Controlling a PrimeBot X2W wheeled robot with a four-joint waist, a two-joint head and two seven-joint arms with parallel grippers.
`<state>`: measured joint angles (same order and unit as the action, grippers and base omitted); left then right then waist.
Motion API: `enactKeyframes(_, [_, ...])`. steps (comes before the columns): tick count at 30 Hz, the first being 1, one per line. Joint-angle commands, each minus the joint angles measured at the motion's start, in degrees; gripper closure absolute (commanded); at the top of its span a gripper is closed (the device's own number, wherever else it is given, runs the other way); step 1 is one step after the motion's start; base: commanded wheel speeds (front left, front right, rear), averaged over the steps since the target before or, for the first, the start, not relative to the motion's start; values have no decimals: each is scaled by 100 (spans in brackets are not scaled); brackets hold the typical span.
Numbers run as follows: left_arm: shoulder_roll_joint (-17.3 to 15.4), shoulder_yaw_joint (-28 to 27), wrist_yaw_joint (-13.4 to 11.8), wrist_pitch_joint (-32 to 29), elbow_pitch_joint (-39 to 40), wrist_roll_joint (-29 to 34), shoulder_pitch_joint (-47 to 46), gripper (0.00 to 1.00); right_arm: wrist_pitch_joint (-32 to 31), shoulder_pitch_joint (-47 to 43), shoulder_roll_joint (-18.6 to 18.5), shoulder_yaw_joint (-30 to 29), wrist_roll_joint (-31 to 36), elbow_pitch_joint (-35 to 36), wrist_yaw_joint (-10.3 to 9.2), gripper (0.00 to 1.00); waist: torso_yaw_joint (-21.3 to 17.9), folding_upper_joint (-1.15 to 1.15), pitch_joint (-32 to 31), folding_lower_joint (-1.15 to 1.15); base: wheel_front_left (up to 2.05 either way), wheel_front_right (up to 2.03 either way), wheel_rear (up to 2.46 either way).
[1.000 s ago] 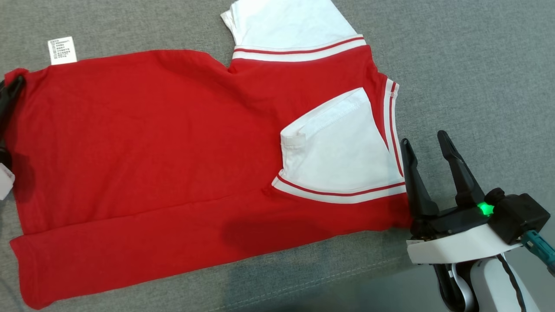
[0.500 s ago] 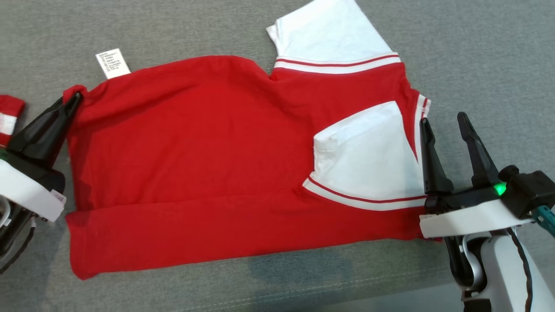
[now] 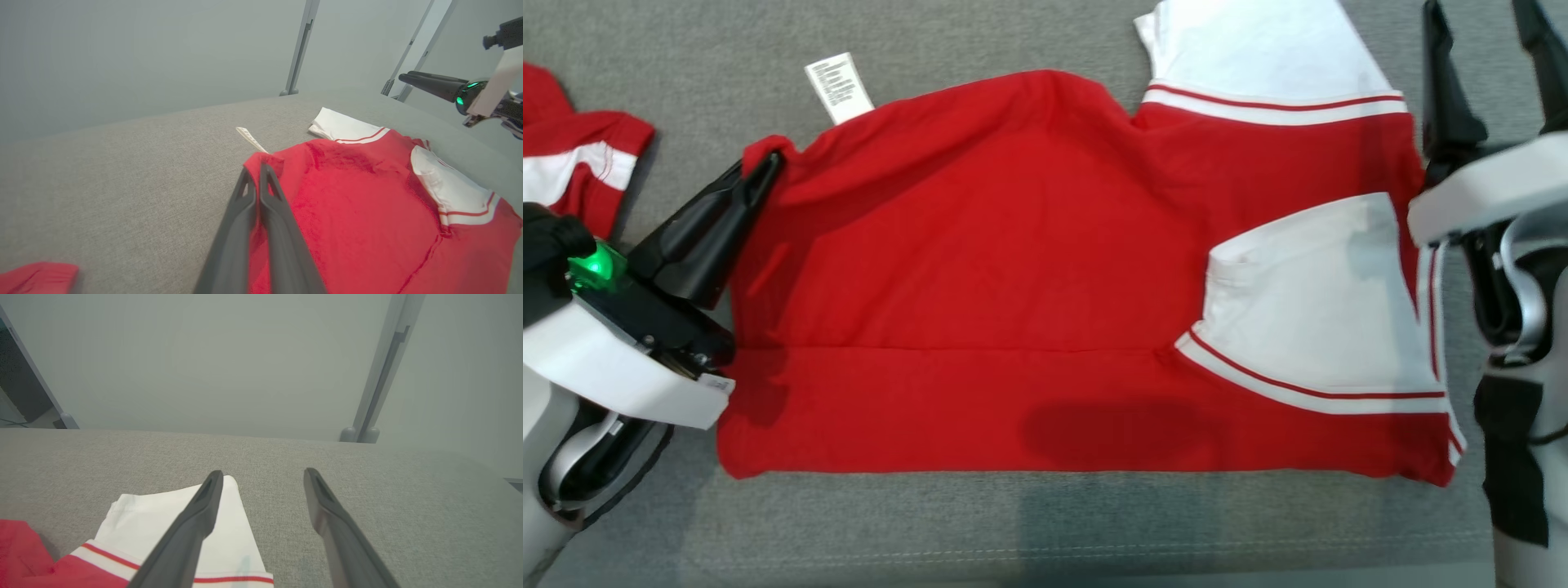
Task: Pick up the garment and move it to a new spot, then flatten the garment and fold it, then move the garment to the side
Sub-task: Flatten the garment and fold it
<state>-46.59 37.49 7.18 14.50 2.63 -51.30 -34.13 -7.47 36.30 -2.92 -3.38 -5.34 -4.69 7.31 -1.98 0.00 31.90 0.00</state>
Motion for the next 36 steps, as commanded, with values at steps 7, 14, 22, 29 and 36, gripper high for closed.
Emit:
enactKeyframes(7, [-107, -371, 30, 49, 713, 207, -31, 100, -1128, 623, 4, -309, 427, 322, 18, 0, 595, 0, 444, 0, 0, 0, 0])
enactKeyframes(14, [30, -310, 30, 50, 964, 285, -170, 100, -1784, 983, 4, -545, 623, 301, 18, 0, 923, 0, 722, 0, 0, 0, 0])
enactKeyframes(22, [142, -237, 30, 50, 1169, 375, -289, 100, -2152, 1235, 4, -727, 778, 397, 18, 0, 1148, 0, 988, 0, 0, 0, 0])
enactKeyframes(29, [222, -216, 31, 50, 1273, 400, -301, 100, -2172, 1362, 4, -877, 626, 310, 18, 19, 1240, 0, 1120, 0, 0, 0, 0])
enactKeyframes(36, [224, -210, 31, 50, 1258, 378, -293, 100, -2027, 1349, 4, -1000, 507, 21, 18, 87, 1224, 0, 1095, 0, 0, 0, 0])
